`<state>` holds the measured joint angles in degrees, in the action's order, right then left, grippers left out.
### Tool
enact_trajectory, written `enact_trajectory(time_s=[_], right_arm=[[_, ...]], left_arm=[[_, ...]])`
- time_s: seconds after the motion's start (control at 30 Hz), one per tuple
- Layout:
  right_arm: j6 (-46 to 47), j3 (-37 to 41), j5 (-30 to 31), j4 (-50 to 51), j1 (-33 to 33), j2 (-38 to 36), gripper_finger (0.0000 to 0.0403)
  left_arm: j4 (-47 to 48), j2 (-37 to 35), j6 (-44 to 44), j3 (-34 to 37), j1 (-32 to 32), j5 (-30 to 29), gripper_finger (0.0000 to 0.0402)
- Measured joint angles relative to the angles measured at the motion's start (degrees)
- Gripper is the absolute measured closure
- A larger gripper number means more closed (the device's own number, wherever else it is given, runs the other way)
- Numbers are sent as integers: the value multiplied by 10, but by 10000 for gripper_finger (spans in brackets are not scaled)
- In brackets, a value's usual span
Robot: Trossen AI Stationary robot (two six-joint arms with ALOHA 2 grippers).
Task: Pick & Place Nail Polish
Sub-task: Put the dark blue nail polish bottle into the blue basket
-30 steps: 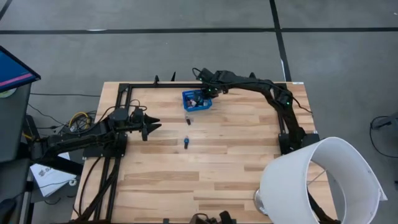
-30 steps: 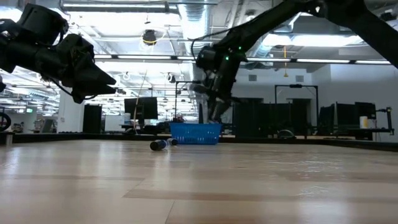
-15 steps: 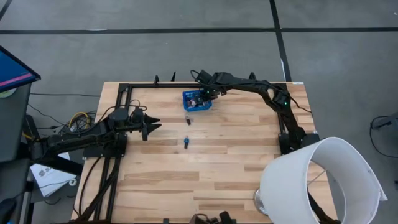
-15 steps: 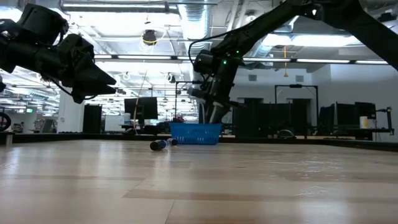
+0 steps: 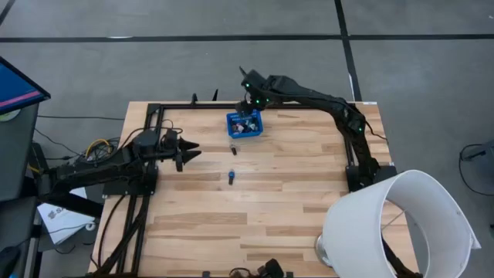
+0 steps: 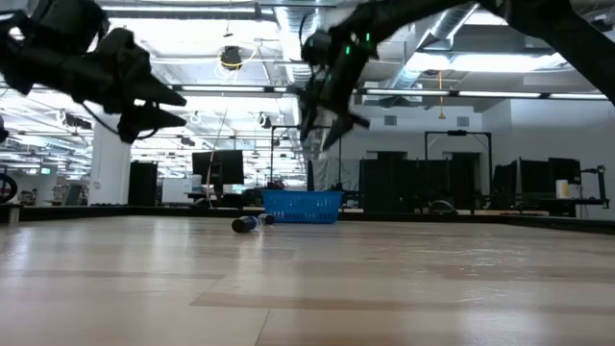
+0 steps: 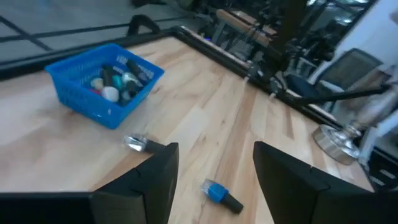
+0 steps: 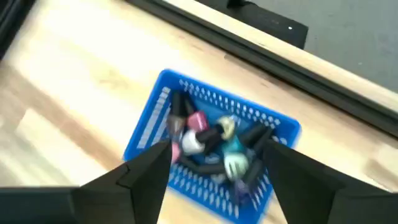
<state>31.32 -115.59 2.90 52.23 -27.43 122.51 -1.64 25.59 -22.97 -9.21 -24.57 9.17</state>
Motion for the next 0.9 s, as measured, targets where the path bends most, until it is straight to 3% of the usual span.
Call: enact_trajectory(time_s=[0.13, 0.3, 0.47, 0.7, 0.9], right_arm=[[-25, -64, 30, 52, 15, -22, 156], [-45, -120, 86, 110, 36, -82, 166], [-44, -123, 178, 151, 72, -169, 174], [10, -123, 296, 237, 127, -251, 176], [56, -123, 329, 295, 159, -275, 175]], left_arm=[[24, 76, -1, -54, 9, -28, 199], [100, 222, -3, -142, 40, -54, 199], [156, 376, -51, -227, 86, -77, 199], [159, 541, -97, -315, 160, -111, 199], [163, 627, -134, -353, 203, -123, 199]])
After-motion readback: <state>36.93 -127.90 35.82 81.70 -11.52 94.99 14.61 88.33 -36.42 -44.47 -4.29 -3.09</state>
